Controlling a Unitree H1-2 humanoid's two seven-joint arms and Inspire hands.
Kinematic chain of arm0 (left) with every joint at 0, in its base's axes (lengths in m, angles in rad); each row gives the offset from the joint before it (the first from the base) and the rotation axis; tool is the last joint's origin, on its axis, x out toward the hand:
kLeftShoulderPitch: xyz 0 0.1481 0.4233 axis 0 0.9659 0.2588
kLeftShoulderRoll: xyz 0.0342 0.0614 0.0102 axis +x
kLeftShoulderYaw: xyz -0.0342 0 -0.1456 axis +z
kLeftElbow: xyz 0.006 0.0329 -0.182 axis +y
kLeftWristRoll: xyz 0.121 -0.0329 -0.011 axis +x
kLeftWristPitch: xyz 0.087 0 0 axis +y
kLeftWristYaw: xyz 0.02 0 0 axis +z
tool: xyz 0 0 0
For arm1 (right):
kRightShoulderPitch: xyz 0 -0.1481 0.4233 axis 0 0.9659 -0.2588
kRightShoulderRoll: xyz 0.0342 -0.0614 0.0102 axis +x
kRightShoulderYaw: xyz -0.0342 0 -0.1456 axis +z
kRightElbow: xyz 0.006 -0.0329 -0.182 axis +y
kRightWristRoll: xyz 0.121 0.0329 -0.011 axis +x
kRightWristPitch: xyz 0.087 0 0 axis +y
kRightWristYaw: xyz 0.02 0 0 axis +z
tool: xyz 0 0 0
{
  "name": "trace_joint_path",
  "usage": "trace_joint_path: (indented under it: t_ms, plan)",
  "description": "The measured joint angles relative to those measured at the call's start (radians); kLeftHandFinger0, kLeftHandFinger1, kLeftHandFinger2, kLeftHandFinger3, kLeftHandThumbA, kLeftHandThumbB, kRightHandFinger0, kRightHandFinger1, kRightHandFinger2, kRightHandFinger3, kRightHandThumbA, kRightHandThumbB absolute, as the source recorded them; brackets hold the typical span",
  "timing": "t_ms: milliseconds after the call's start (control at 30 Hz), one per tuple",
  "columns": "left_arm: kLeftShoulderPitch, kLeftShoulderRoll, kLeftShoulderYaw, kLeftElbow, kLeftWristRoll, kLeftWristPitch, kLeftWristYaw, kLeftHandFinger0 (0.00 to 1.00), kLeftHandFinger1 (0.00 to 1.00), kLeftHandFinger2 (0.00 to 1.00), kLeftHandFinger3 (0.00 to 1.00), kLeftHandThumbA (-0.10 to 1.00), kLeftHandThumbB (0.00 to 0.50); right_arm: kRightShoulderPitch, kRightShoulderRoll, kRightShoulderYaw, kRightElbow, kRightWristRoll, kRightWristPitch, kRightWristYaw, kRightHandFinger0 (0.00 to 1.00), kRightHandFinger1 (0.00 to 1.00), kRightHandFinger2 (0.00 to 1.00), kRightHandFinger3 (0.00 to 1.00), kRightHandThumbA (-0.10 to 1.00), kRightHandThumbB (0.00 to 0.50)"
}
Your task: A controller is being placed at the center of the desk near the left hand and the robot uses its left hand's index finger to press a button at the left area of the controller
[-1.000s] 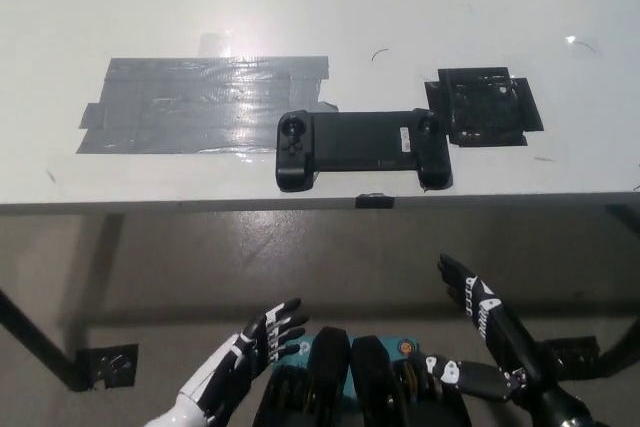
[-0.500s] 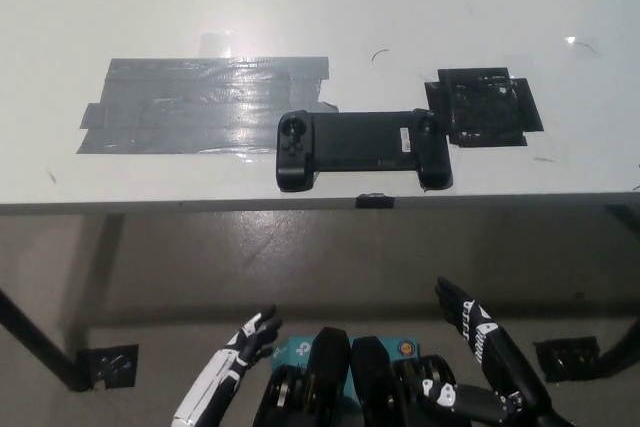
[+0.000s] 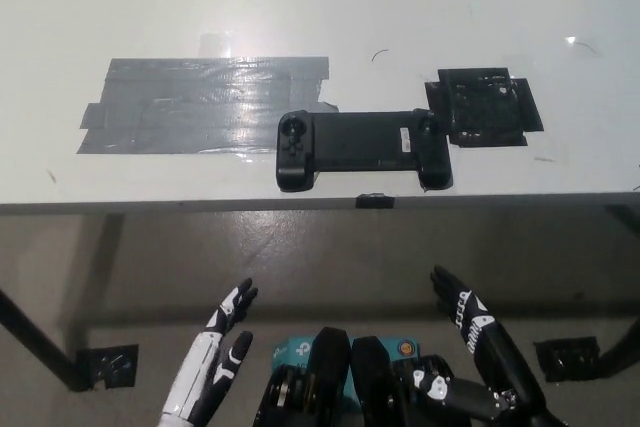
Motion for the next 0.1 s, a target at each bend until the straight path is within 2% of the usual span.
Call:
trace_joint_path:
  t_ms: [100]
  plan:
    - [-0.005, 0.01, -0.016, 0.0, 0.01, -0.022, 0.035, 1.0, 1.0, 1.0, 1.0, 1.0, 0.207, -0.001, 0.003, 0.0, -0.007, -0.001, -0.013, -0.003, 1.0, 1.0, 1.0, 1.0, 0.87, 0.196]
